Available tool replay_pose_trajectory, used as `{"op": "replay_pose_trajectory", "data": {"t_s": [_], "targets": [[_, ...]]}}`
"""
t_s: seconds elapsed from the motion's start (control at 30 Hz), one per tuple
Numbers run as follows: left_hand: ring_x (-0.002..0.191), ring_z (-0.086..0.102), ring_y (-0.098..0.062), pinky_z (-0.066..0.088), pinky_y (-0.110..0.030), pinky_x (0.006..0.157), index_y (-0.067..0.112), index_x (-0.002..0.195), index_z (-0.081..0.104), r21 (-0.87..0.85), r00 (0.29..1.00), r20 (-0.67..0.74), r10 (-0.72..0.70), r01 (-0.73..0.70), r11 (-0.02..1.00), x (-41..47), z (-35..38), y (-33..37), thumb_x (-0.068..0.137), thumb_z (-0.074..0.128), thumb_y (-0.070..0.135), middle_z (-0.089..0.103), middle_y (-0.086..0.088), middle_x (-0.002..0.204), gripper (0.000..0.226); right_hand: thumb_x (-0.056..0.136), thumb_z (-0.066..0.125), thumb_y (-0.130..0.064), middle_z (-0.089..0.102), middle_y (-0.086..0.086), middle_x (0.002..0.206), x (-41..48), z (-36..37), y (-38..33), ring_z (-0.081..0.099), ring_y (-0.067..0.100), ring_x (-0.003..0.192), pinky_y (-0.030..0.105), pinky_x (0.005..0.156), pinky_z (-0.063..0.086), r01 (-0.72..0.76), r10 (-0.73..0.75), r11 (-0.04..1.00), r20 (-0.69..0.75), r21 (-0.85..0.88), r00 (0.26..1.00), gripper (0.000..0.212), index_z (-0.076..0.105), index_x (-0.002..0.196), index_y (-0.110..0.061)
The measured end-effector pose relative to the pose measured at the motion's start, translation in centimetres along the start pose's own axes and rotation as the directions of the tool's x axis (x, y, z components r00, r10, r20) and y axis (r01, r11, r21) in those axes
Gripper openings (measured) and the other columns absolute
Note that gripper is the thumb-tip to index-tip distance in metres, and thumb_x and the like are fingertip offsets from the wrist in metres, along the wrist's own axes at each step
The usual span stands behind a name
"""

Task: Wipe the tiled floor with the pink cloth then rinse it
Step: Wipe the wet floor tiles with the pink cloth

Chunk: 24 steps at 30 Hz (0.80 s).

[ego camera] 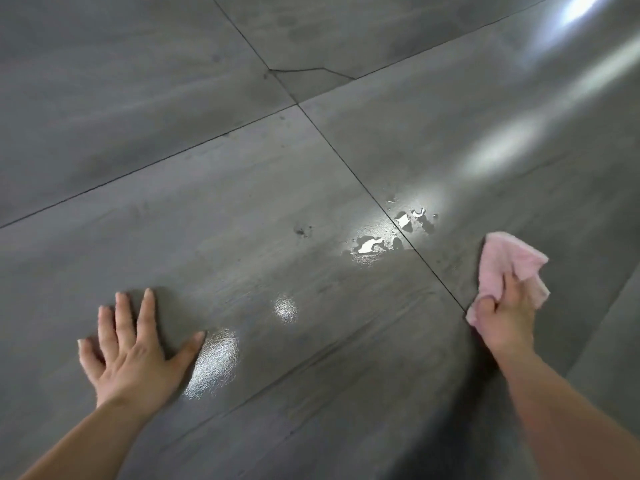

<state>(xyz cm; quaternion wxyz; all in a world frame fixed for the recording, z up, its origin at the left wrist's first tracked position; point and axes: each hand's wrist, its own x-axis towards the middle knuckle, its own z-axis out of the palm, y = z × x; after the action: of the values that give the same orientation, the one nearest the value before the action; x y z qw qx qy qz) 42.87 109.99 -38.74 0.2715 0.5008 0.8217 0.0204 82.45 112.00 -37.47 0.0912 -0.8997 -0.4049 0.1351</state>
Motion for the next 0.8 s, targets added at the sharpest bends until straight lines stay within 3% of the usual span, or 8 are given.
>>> {"op": "replay_pose_trajectory", "data": {"t_s": [0.13, 0.27, 0.33, 0.4, 0.5, 0.6, 0.7, 0.8], "targets": [[0.143, -0.015, -0.017, -0.011, -0.039, 0.115, 0.025, 0.145, 0.003, 0.015, 1.0, 0.023, -0.018, 0.018, 1.0, -0.1, -0.3, 0.2, 0.058, 0.031, 0.068, -0.01, -0.002, 0.156, 0.101, 0.097, 0.034, -0.021, 0.008, 0.018, 0.156, 3.8, 1.7, -7.2, 0.012, 0.036, 0.142, 0.044, 0.116, 0.01, -0.191, 0.193, 0.979, 0.025, -0.073, 0.981, 0.06, 0.005, 0.149, -0.013], [0.143, -0.016, -0.016, -0.012, -0.04, 0.115, 0.026, 0.145, 0.002, 0.027, 0.999, 0.026, -0.04, 0.039, 0.999, -0.1, -0.3, 0.4, 0.056, 0.031, 0.067, -0.01, -0.002, 0.156, 0.103, 0.094, 0.038, -0.024, 0.002, 0.01, 0.157, 2.1, 5.5, -16.6, 0.01, 0.033, 0.142, 0.044, 0.113, 0.016, 0.102, -0.089, 0.993, 0.183, -0.06, 0.979, 0.063, 0.005, 0.148, -0.024], [0.143, -0.016, -0.016, -0.012, -0.04, 0.115, 0.026, 0.145, 0.001, 0.033, 0.998, 0.039, -0.044, 0.042, 0.999, 0.0, -0.4, 0.5, 0.055, 0.031, 0.068, -0.01, -0.002, 0.156, 0.103, 0.092, 0.04, -0.022, 0.011, 0.009, 0.156, -1.4, 7.5, -19.7, 0.012, 0.032, 0.142, 0.043, 0.113, 0.015, 0.428, -0.405, 0.903, 0.245, -0.048, 0.881, 0.062, 0.012, 0.148, -0.023], [0.143, -0.016, -0.016, -0.012, -0.04, 0.115, 0.027, 0.145, 0.002, 0.015, 0.998, 0.04, -0.041, 0.04, 0.999, -0.1, -0.4, 0.5, 0.055, 0.032, 0.067, -0.01, -0.002, 0.156, 0.103, 0.091, 0.04, -0.02, 0.021, 0.008, 0.154, -4.5, 8.5, -20.7, 0.013, 0.032, 0.142, 0.043, 0.114, 0.01, 0.71, -0.694, 0.704, 0.243, 0.027, 0.678, 0.058, 0.022, 0.146, -0.019], [0.143, -0.016, -0.015, -0.013, -0.04, 0.115, 0.027, 0.145, 0.004, -0.016, 0.999, 0.031, -0.039, 0.04, 0.999, -0.1, -0.3, 0.5, 0.055, 0.034, 0.066, -0.009, -0.001, 0.156, 0.103, 0.088, 0.035, -0.025, 0.03, 0.008, 0.151, -3.8, 7.8, -18.1, 0.02, 0.031, 0.141, 0.04, 0.114, 0.011, 0.817, -0.793, 0.575, 0.269, 0.037, 0.546, 0.059, 0.026, 0.145, -0.019], [0.143, -0.016, -0.015, -0.014, -0.04, 0.114, 0.027, 0.145, 0.004, -0.019, 0.998, 0.033, -0.046, 0.047, 0.999, 0.1, -0.2, 0.2, 0.059, 0.039, 0.07, -0.009, -0.001, 0.157, 0.102, 0.079, 0.02, -0.033, 0.029, 0.009, 0.152, -0.3, 5.2, -12.7, 0.021, 0.029, 0.141, 0.039, 0.114, 0.016, 0.652, -0.639, 0.757, 0.164, -0.034, 0.751, 0.068, 0.027, 0.145, -0.018], [0.143, -0.017, -0.016, -0.013, -0.042, 0.115, 0.026, 0.145, 0.003, 0.009, 0.999, 0.033, -0.03, 0.029, 1.0, 0.0, -0.2, 0.1, 0.077, 0.053, 0.061, -0.011, -0.002, 0.156, 0.091, 0.08, 0.029, -0.027, 0.03, 0.016, 0.149, 1.7, 1.6, -6.5, 0.028, 0.035, 0.135, 0.041, 0.11, 0.025, 0.321, -0.321, 0.946, 0.004, -0.029, 0.947, 0.065, 0.028, 0.144, -0.017], [0.142, -0.018, -0.017, -0.014, -0.041, 0.114, 0.025, 0.145, 0.0, 0.031, 0.998, 0.047, -0.035, 0.033, 0.999, -0.1, -0.3, 0.3, 0.079, 0.052, 0.055, -0.013, -0.002, 0.156, 0.09, 0.092, 0.031, -0.023, 0.021, 0.023, 0.151, 0.3, 2.0, -5.4, 0.021, 0.04, 0.137, 0.046, 0.11, 0.019, -0.166, 0.165, 0.986, -0.05, -0.033, 0.985, 0.059, 0.014, 0.148, -0.011]]}}
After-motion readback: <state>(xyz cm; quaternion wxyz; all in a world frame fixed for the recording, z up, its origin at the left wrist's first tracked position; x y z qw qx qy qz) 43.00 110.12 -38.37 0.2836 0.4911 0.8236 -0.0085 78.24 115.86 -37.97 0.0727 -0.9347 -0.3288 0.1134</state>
